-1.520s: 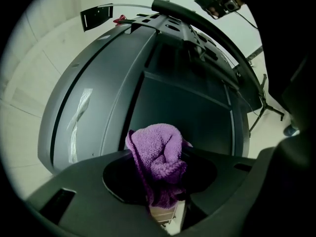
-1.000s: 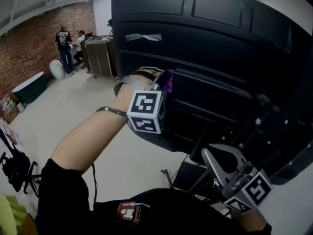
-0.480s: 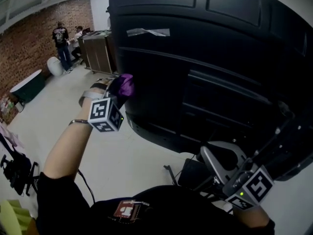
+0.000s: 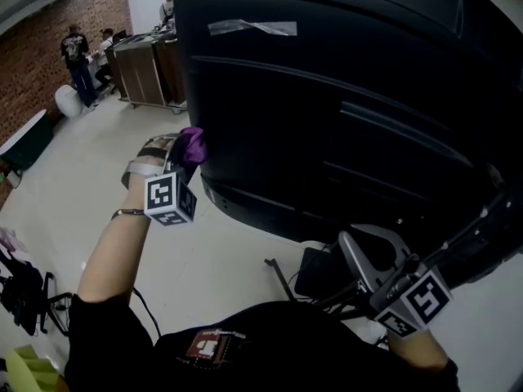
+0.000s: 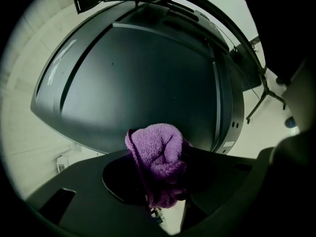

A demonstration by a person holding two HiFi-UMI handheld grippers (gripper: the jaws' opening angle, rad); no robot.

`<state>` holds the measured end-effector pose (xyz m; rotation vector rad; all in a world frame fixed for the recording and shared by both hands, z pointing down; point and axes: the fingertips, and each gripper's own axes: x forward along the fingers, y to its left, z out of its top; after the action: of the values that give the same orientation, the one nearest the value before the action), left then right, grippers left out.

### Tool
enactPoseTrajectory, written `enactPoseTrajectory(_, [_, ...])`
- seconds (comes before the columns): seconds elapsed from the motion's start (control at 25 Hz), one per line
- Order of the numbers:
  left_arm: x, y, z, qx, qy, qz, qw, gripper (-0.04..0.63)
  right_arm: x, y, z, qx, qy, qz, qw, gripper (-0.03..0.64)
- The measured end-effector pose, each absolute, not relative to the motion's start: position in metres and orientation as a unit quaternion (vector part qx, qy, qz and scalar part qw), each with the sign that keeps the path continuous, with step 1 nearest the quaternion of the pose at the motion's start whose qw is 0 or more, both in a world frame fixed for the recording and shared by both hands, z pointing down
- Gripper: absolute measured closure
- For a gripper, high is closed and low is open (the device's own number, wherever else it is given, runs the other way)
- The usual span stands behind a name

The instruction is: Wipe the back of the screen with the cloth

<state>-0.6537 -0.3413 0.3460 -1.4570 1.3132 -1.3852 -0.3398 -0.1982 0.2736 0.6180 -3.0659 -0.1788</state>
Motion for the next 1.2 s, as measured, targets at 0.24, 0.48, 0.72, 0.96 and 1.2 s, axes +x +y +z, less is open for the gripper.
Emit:
enactPoseTrajectory(0.24, [-0.633, -0.337, 0.34, -0.569, 0.516, -0.53, 0.359, 0.434, -0.343, -0.208, 0.303, 0.208, -0.977, -0.033, 0.02, 0.609])
enactPoseTrajectory(0.48, [-0.563, -0.334, 0.339, -0.597, 0.485, -0.513, 0.38, 0.434, -0.339, -0.208, 0.316, 0.199, -0.98, -0.016, 0.021, 0.609])
enactPoseTrajectory(0.72, [-0.468, -0.333, 0.34, -0.634, 0.453, -0.479, 0.403, 0.434, -0.324, -0.198, 0.32, 0.19, -0.982, -0.008, 0.008, 0.609])
enactPoseTrajectory(0.96, [-0.4, -0.33, 0.339, -0.651, 0.424, -0.464, 0.426, 0.434, -0.308, -0.189, 0.324, 0.183, -0.983, -0.003, -0.002, 0.609])
enactPoseTrajectory(1.2, [-0.397, -0.329, 0.34, -0.616, 0.428, -0.485, 0.45, 0.433, -0.296, -0.184, 0.324, 0.182, -0.983, -0.003, -0.009, 0.609])
